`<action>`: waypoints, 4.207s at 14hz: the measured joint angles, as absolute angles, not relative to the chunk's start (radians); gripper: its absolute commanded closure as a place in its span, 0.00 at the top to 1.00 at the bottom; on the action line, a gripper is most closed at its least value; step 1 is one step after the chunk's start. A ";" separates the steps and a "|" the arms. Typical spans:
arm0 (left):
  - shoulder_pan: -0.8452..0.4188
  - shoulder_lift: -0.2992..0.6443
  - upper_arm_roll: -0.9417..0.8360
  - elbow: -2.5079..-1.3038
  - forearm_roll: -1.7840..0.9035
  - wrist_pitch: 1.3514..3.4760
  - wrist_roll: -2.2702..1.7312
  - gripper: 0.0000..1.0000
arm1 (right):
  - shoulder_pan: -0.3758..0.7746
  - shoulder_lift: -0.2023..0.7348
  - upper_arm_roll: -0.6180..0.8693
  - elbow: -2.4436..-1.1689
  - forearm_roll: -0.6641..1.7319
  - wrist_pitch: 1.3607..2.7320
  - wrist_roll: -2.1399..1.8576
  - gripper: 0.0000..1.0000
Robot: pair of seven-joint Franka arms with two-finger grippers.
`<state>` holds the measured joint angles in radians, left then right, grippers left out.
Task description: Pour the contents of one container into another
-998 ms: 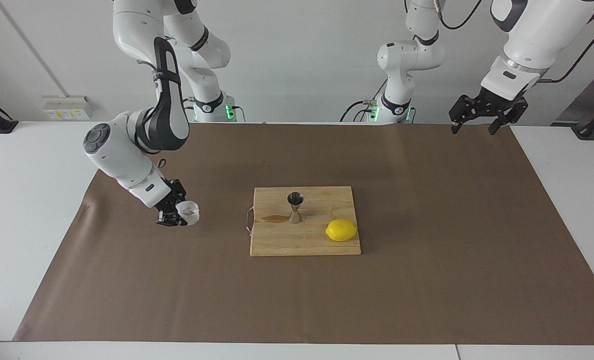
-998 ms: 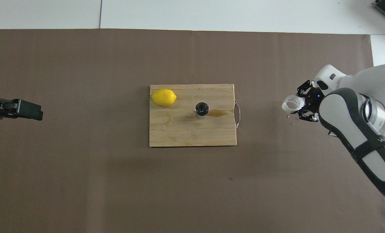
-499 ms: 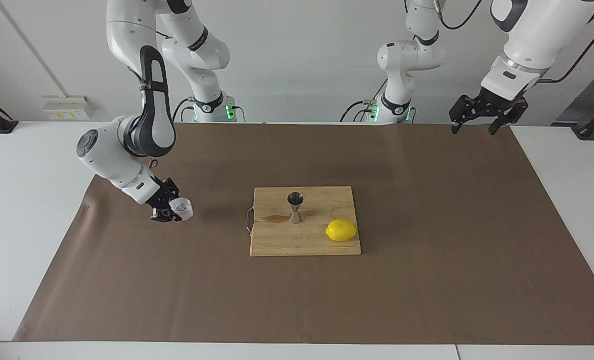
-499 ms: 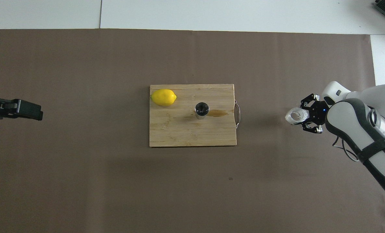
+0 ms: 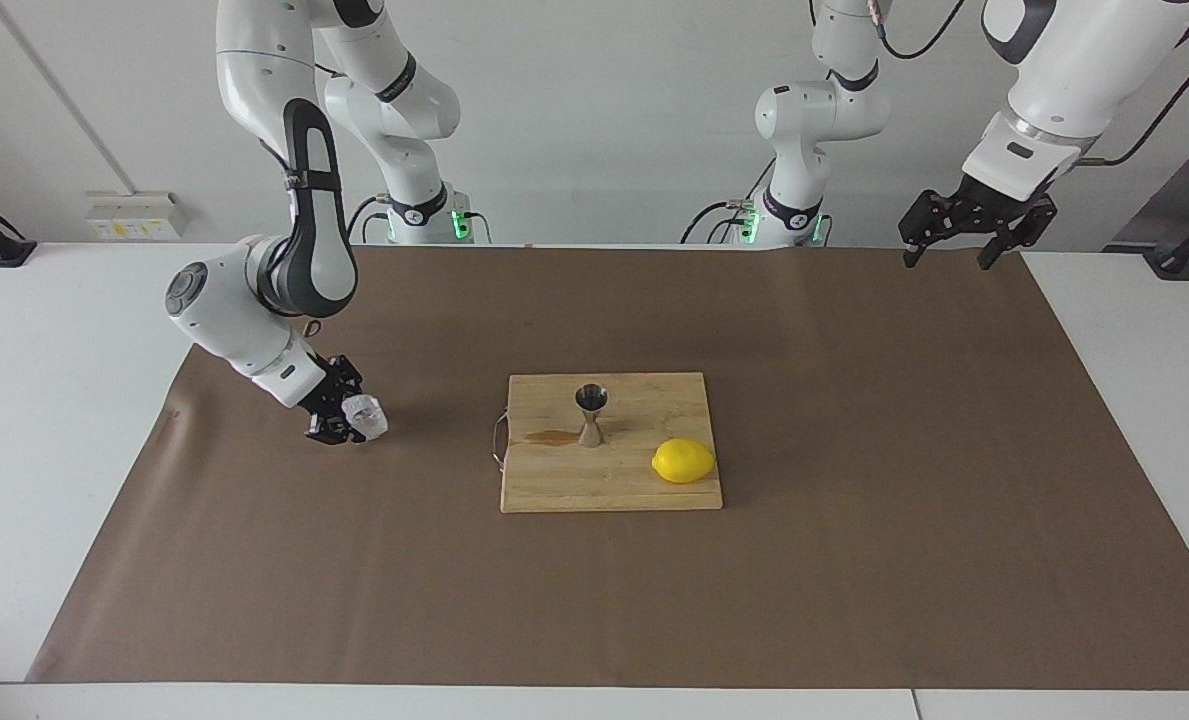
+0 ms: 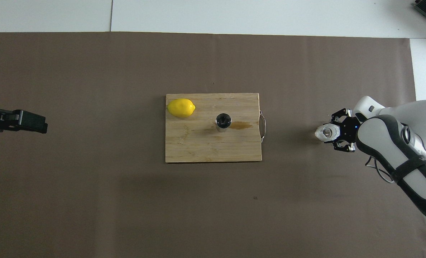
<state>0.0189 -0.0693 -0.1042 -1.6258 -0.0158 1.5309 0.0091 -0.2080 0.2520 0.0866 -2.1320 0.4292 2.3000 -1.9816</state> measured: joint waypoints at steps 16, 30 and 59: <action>0.019 -0.069 -0.104 -1.626 -0.016 1.531 0.009 1.00 | -0.152 -0.023 0.101 -2.128 0.273 2.223 -1.551 1.00; 0.019 -0.069 -0.104 -1.626 -0.016 1.531 0.009 1.00 | -0.005 -0.028 0.106 -1.720 -0.021 1.787 -0.009 1.00; 0.019 -0.069 -0.104 -1.626 -0.016 1.531 0.009 1.00 | -0.047 -0.042 0.098 -1.666 -0.020 1.635 0.346 1.00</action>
